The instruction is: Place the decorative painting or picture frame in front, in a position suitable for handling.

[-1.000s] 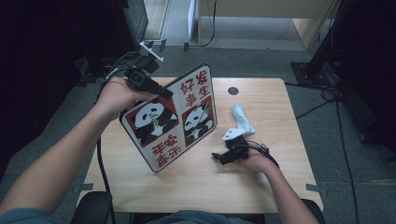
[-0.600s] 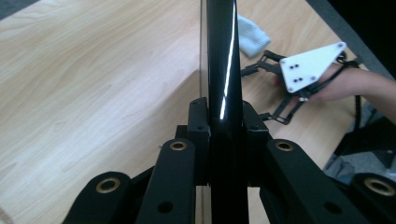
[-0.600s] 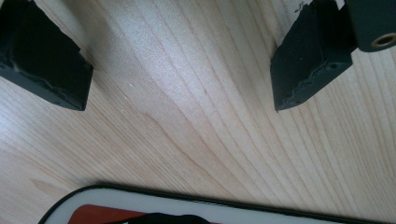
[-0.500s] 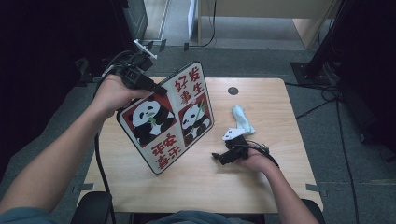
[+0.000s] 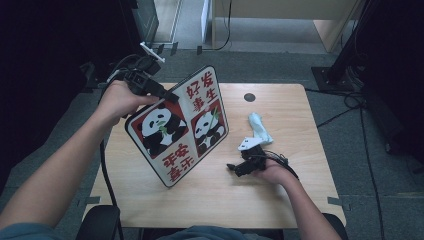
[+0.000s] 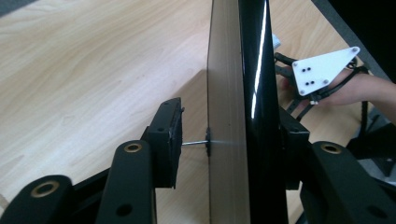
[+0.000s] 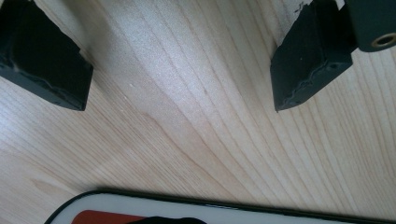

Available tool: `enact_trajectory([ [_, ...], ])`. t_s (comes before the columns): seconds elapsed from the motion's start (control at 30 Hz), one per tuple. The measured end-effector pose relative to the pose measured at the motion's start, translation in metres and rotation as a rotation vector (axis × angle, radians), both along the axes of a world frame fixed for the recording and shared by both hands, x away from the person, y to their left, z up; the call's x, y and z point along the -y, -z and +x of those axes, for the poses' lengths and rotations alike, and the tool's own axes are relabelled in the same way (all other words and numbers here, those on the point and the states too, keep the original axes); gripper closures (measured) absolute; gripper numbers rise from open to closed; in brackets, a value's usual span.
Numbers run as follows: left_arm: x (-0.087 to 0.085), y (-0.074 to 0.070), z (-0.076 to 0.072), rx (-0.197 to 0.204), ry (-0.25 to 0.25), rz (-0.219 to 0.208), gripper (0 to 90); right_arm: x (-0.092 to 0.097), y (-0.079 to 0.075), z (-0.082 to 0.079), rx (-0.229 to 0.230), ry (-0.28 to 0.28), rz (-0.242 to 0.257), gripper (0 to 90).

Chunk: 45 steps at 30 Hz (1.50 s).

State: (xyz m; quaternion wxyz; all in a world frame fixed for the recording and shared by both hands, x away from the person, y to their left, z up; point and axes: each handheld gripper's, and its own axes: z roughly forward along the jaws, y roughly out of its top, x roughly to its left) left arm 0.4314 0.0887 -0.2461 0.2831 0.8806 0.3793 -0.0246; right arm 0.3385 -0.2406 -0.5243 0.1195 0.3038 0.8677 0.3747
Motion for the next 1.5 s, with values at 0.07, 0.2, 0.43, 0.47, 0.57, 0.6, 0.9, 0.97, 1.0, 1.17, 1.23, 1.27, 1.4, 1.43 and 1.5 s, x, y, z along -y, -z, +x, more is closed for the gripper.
enact_trajectory([
  [0.07,-0.001,0.000,-0.001,0.034,0.006,0.010,49.9,0.000,0.000,0.000,0.000,0.000,0.000,5.7],
  [0.2,-0.003,0.001,-0.002,0.051,0.008,0.003,47.4,0.000,0.000,0.000,0.000,0.000,0.000,5.7],
  [0.43,-0.003,0.002,-0.004,0.084,0.016,0.000,46.6,0.000,0.000,0.000,0.001,0.000,0.000,5.7],
  [0.47,-0.003,0.001,-0.005,0.089,0.018,0.000,46.7,0.000,0.000,0.000,0.000,0.000,0.000,5.7],
  [0.57,-0.002,0.001,-0.007,0.110,0.025,0.002,47.1,0.000,0.000,0.000,0.000,0.000,0.000,5.7],
  [0.6,-0.002,0.001,-0.007,0.115,0.025,0.000,47.1,0.000,0.000,0.000,0.000,0.000,0.000,5.7],
  [0.9,-0.008,0.002,-0.004,0.070,0.051,-0.089,49.0,0.000,0.000,0.000,0.000,0.004,-0.001,5.7],
  [0.97,-0.010,0.001,-0.004,0.054,0.056,-0.142,45.6,0.000,0.000,0.000,0.000,0.005,-0.001,5.7],
  [1.0,-0.015,-0.005,-0.005,0.063,0.044,-0.188,45.7,0.000,0.000,0.000,0.000,0.005,-0.001,5.7],
  [1.17,-0.024,-0.011,-0.009,0.079,0.031,-0.163,45.1,0.000,0.000,0.000,0.000,0.005,-0.001,5.7],
  [1.23,-0.025,-0.011,-0.010,0.085,0.032,-0.153,45.0,0.000,0.000,0.000,0.000,0.005,-0.001,5.6],
  [1.27,-0.028,-0.011,-0.014,0.092,0.034,-0.141,44.9,0.000,0.000,0.000,0.000,0.005,-0.001,5.7],
  [1.4,-0.033,-0.012,-0.021,0.098,0.036,-0.144,44.2,0.000,0.000,0.000,0.001,0.005,-0.001,5.7],
  [1.43,-0.034,-0.011,-0.023,0.098,0.039,-0.145,43.8,0.000,0.000,0.000,0.001,0.005,-0.001,5.7],
  [1.5,-0.036,-0.011,-0.025,0.100,0.041,-0.142,43.1,0.000,0.000,0.000,0.000,0.005,-0.001,5.7],
])
